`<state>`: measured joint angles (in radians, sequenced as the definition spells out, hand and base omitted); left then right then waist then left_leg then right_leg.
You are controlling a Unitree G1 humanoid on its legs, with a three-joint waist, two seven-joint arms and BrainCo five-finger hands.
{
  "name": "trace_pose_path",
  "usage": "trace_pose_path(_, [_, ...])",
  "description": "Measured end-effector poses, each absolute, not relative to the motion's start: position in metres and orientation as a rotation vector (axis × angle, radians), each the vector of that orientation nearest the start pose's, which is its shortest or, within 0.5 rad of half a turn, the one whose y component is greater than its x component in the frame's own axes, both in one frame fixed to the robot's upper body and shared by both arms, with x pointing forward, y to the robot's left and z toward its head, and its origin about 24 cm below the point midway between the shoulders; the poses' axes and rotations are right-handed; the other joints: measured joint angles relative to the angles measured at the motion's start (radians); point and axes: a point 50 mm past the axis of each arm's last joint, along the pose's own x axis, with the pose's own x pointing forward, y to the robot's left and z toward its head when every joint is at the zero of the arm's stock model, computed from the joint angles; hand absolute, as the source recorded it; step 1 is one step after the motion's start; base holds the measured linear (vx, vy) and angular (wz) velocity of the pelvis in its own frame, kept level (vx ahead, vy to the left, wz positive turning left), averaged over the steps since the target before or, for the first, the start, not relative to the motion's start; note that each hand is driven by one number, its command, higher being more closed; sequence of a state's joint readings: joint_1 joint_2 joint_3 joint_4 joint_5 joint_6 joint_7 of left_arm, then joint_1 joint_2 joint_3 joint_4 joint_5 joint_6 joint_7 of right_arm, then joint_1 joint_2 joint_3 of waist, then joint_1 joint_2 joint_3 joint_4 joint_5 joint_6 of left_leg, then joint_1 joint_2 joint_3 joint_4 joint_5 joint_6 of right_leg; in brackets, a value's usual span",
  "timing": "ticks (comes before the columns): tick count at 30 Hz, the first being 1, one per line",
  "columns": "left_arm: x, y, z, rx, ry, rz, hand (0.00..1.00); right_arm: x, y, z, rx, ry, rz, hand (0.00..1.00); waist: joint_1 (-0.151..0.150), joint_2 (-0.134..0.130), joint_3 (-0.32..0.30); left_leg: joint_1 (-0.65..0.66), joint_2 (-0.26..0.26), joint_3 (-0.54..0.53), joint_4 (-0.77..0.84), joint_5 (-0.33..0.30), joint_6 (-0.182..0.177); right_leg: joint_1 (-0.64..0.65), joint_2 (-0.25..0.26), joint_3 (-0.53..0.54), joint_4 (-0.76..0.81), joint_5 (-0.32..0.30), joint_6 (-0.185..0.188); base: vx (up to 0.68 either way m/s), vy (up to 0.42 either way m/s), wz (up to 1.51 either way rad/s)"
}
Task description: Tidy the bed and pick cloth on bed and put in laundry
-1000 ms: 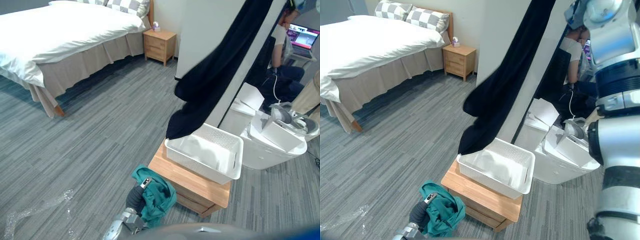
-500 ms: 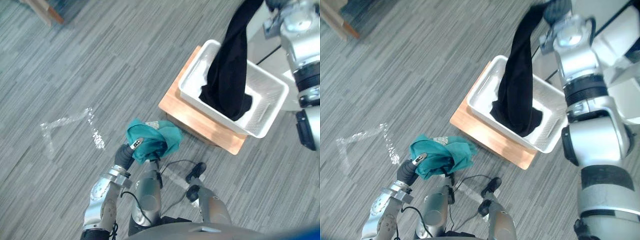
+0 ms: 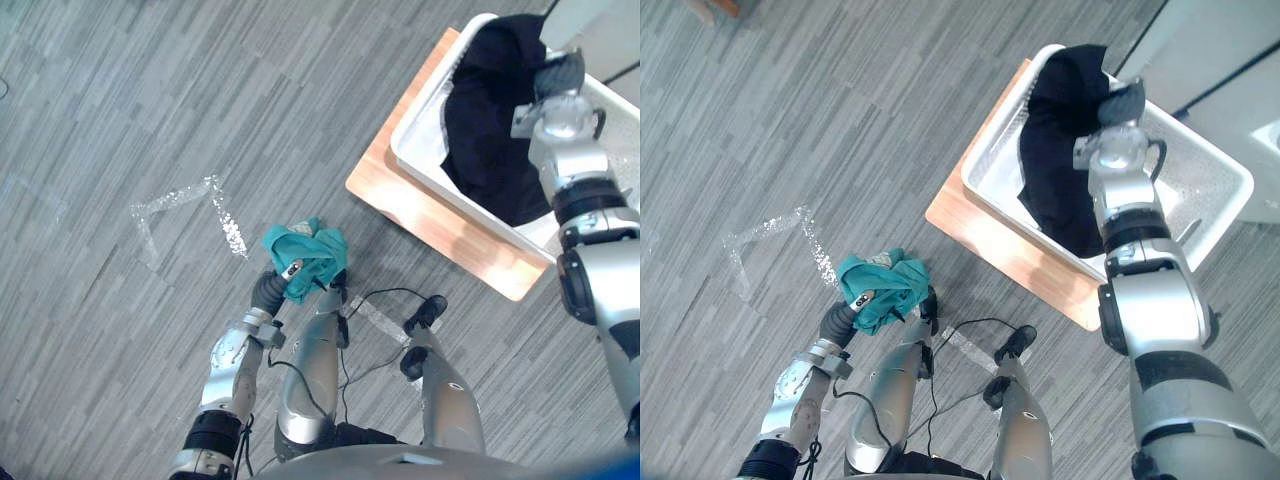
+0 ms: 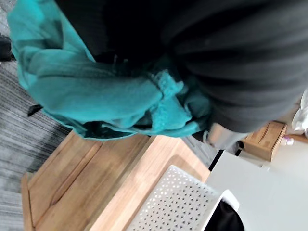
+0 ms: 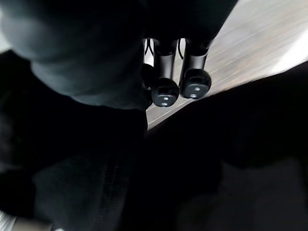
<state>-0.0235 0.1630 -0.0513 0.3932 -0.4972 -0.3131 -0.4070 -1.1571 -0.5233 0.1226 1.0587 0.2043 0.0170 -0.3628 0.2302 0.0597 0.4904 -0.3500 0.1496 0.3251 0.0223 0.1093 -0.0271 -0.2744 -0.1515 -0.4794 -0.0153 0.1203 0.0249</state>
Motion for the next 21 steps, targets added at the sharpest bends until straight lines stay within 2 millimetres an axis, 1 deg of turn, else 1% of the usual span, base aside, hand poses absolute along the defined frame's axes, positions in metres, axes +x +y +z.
trace_pose_path(3, [0.243,0.164,-0.010,-0.311,0.005,-0.305,1.00,0.406,-0.258,0.212,-0.268,-0.121,-0.527,1.00,-0.019,0.002,0.001,0.013,0.000,0.029,0.000,0.000,0.000,-0.014,-0.004,0.038,0.007,-0.001,-0.001,-0.05,0.037,-0.30])
trace_pose_path(5, [0.243,0.161,-0.013,-0.326,0.012,-0.299,1.00,0.404,-0.264,0.204,-0.249,-0.114,-0.544,1.00,-0.027,0.012,0.004,0.024,-0.003,0.036,0.000,0.000,0.000,-0.014,-0.009,0.053,0.020,-0.015,0.001,-0.06,0.032,-0.19])
trace_pose_path(6, [0.242,0.161,-0.015,-0.329,0.010,-0.292,1.00,0.401,-0.267,0.196,-0.258,-0.104,-0.551,0.00,-0.041,0.013,0.004,0.026,-0.006,0.037,-0.002,0.000,0.000,-0.016,-0.012,0.060,0.024,-0.027,0.003,-0.06,0.026,-0.08])
trace_pose_path(10, [0.241,0.161,-0.018,-0.331,0.021,-0.288,1.00,0.397,-0.270,0.183,-0.273,-0.098,-0.544,0.00,-0.058,0.015,0.002,0.044,-0.008,0.054,-0.022,0.013,-0.003,-0.026,-0.009,0.090,0.030,-0.027,0.004,-0.05,0.012,-0.16])
trace_pose_path(12, [0.241,0.161,-0.017,-0.332,0.020,-0.288,1.00,0.397,-0.270,0.183,-0.277,-0.111,-0.534,0.00,-0.069,0.017,0.001,0.062,-0.010,0.057,-0.046,0.027,-0.004,-0.022,-0.007,0.096,0.031,-0.025,0.006,-0.02,0.013,-0.10])
trace_pose_path(13, [0.241,0.161,-0.017,-0.332,0.018,-0.289,1.00,0.398,-0.267,0.188,-0.293,-0.143,-0.520,0.00,-0.076,0.017,0.001,0.072,-0.011,0.059,-0.061,0.037,-0.006,-0.019,-0.005,0.097,0.029,-0.023,0.006,0.00,0.007,-0.06])
trace_pose_path(16, [0.241,0.161,-0.017,-0.332,0.018,-0.296,1.00,0.398,-0.260,0.201,-0.301,-0.226,-0.498,0.00,-0.075,0.017,0.001,0.113,-0.012,0.070,-0.098,0.056,-0.009,0.006,0.004,0.106,0.015,-0.014,0.007,0.03,0.002,-0.09])
trace_pose_path(19, [0.238,0.160,-0.015,-0.334,0.006,-0.309,1.00,0.397,-0.253,0.214,-0.290,-0.301,-0.490,0.00,-0.078,0.016,0.001,0.158,-0.011,0.076,-0.116,0.060,-0.010,0.045,0.009,0.110,0.007,-0.013,0.007,0.07,0.002,-0.04])
trace_pose_path(21, [0.242,0.158,-0.004,-0.335,-0.031,-0.328,1.00,0.396,-0.248,0.225,-0.280,-0.354,-0.489,0.00,-0.083,0.011,-0.001,0.194,-0.011,0.077,-0.119,0.060,-0.010,0.083,0.013,0.110,-0.005,-0.012,0.009,0.08,-0.003,0.01])
